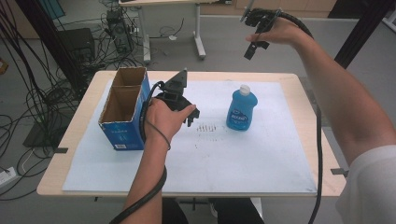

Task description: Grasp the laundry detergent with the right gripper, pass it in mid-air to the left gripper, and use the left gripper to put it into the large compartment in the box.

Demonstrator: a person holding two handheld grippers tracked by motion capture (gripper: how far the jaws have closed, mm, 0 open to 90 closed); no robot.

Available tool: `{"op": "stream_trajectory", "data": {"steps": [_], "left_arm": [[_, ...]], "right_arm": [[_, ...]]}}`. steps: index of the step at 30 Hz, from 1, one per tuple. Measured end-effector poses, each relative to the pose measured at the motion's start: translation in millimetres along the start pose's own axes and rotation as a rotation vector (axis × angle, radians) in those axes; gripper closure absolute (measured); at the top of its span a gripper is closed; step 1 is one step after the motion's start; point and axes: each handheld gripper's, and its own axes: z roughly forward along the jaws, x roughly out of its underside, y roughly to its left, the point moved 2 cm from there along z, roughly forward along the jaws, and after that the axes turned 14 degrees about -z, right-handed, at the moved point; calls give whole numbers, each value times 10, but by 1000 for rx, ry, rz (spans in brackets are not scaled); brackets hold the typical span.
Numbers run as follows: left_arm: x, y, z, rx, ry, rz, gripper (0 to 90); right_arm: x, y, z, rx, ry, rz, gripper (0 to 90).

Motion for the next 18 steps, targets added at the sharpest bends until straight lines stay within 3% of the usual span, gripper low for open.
{"op": "stream_trajectory", "data": {"steps": [18], "left_arm": [[12,-47,-23,4,-2,11,52]], "right_arm": [[290,-8,-131,4,-1,20,65]]}}
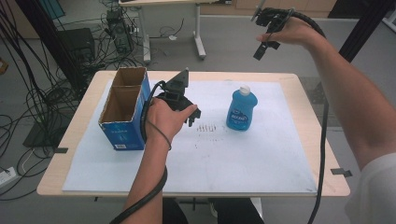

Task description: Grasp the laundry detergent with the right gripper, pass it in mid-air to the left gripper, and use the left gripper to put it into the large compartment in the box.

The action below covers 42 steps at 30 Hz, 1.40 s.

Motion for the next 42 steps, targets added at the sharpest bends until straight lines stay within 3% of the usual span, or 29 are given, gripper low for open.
{"op": "stream_trajectory", "data": {"steps": [9,20,34,42], "left_arm": [[7,-74,-27,-1,-3,18,51],[17,-102,-60,0,-12,26,52],[47,-94,-87,0,-18,40,51],[86,-98,-75,3,-18,47,51]], "right_arm": [[251,19,-70,-3,-6,22,66],[432,126,-138,8,-2,4,62],[738,360,-157,0,-31,-3,58],[998,574,-54,-17,-56,1,57]]}}
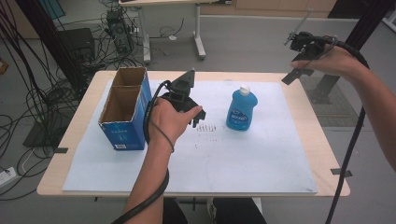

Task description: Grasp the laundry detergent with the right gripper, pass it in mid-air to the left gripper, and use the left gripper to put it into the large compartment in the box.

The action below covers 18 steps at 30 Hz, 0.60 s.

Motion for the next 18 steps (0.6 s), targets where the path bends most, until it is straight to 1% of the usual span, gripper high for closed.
{"op": "stream_trajectory", "data": {"steps": [1,2,5,7,10,13,14,18], "left_arm": [[0,0,0,0,0,0,51],[7,8,-3,-2,4,2,51],[18,14,2,1,0,-2,52],[24,16,4,2,3,2,52],[31,11,13,2,2,2,51],[28,8,28,3,7,6,52],[28,8,28,3,7,6,51],[23,19,46,5,5,2,52]], "right_arm": [[0,0,0,0,0,0,57],[55,53,35,-3,-8,0,57],[128,131,110,-11,-20,-2,56],[171,178,166,-16,-27,-2,56],[233,245,254,-27,-53,1,55],[280,289,331,-34,-79,4,54],[280,289,331,-34,-79,4,54],[364,344,481,-43,-113,8,50]]}}
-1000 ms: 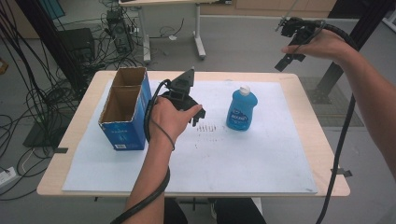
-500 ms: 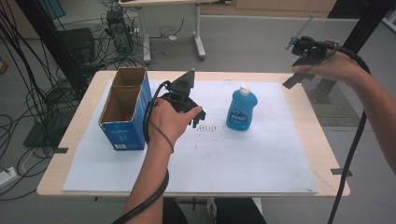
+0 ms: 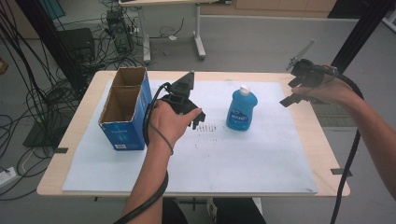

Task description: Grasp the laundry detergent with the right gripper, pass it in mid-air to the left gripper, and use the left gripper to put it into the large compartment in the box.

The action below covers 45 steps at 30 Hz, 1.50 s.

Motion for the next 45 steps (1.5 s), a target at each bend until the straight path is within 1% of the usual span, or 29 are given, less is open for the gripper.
{"op": "stream_trajectory", "data": {"steps": [2,3,4,7,12,14,16,19,24,26,33,40,45], "left_arm": [[-2,3,8,-1,1,-2,52],[-3,5,18,-4,4,-2,52],[-8,6,38,-5,7,-3,52],[-14,1,65,-5,13,-2,52],[-23,5,88,-6,16,-6,52],[-28,13,92,-7,20,-5,52],[-34,24,101,-15,21,-7,52],[-39,34,111,-17,23,-9,52],[-52,52,132,-16,25,-16,52],[-55,56,137,-18,27,-13,52],[-71,61,171,-21,32,-16,53],[-82,54,149,-22,29,-13,52],[-86,60,150,-25,28,-13,52]], "right_arm": [[39,17,61,-3,-19,3,48],[39,17,61,-3,-19,3,48],[65,38,121,-8,-35,0,46],[88,60,204,-5,-62,-3,42],[102,104,366,-17,-101,-10,43],[103,109,389,-18,-105,-11,42],[101,117,466,-21,-131,-7,42],[103,117,541,-17,-147,-3,40],[99,124,666,-26,-165,-1,41],[96,124,682,-25,-170,-1,41],[61,148,822,-17,-210,0,41],[37,178,941,-10,-234,-10,41],[17,177,970,-5,-254,-11,41]]}}
